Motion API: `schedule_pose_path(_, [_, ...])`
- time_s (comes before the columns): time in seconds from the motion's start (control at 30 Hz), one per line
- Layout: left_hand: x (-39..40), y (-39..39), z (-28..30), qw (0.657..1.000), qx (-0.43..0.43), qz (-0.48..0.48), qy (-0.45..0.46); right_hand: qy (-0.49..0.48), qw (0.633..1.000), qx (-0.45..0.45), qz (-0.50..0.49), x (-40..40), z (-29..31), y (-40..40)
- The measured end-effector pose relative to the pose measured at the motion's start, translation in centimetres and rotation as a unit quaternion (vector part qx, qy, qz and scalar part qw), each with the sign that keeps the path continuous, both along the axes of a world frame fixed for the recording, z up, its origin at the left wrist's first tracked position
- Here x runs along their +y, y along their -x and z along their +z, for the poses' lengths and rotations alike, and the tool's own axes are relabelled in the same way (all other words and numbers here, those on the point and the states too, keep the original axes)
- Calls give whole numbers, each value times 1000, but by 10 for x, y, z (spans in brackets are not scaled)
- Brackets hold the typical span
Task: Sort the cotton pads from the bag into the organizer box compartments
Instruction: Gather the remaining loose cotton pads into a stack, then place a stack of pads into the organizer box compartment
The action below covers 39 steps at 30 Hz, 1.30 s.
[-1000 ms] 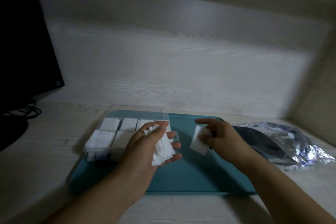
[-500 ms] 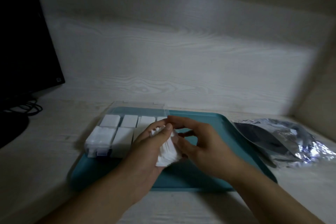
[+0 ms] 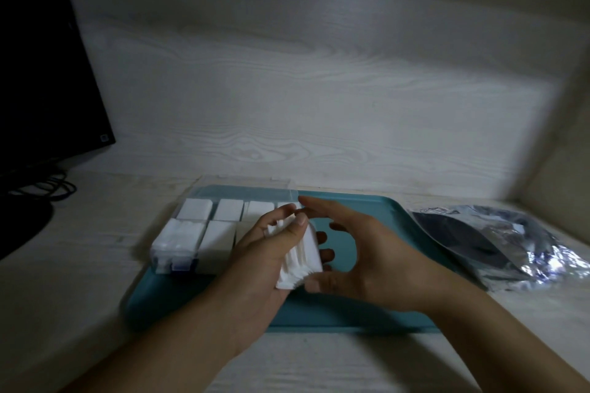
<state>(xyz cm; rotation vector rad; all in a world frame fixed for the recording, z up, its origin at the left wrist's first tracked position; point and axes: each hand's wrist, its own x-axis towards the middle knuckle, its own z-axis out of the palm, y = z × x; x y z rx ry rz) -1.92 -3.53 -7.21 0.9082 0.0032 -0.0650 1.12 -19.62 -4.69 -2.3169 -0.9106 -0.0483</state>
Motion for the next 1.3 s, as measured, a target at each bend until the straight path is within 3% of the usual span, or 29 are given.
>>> schedule_pose_path(0.23, [-1, 5, 2, 999, -10, -27, -18, -40, 999, 13, 15, 1, 0, -1])
schedule_pose_path(0.53, [-2, 6, -1, 997, -28, -24, -66, -10, 999, 37, 19, -3, 11, 10])
schedule_pose_path(0.6, [-4, 7, 0, 996, -32, -24, -76, -31, 999, 17, -2, -19, 24, 18])
schedule_pose_path(0.67, [-6, 7, 1, 995, -26, -25, -94, -77, 990, -79, -82, -44, 37, 20])
schedule_pose_path(0.7, [-7, 8, 0, 994, -21, -27, -102, -65, 975, -151, -149, -59, 41, 16])
schedule_pose_path(0.77, [-14, 10, 2, 993, -9, -37, -116, 78, 918, -252, -297, -91, 45, 6])
schedule_pose_path(0.87, [-27, 14, 7, 991, -7, -41, -126, 331, 822, -198, -419, -130, 33, -12])
schedule_pose_path(0.93, [-35, 16, 13, 990, -12, -33, -137, 382, 807, -164, -420, -146, 21, -17])
schedule_pose_path(1.07, [-47, 17, 27, 981, -45, -21, -190, 369, 812, -192, -410, -157, 17, -14])
schedule_pose_path(1.2, [-66, 14, 44, 934, -164, -2, -317, 238, 838, -254, -421, -152, 22, -4])
schedule_pose_path(1.3, [-83, 12, 56, 836, -296, 21, -461, 155, 865, -274, -391, -141, 32, 6])
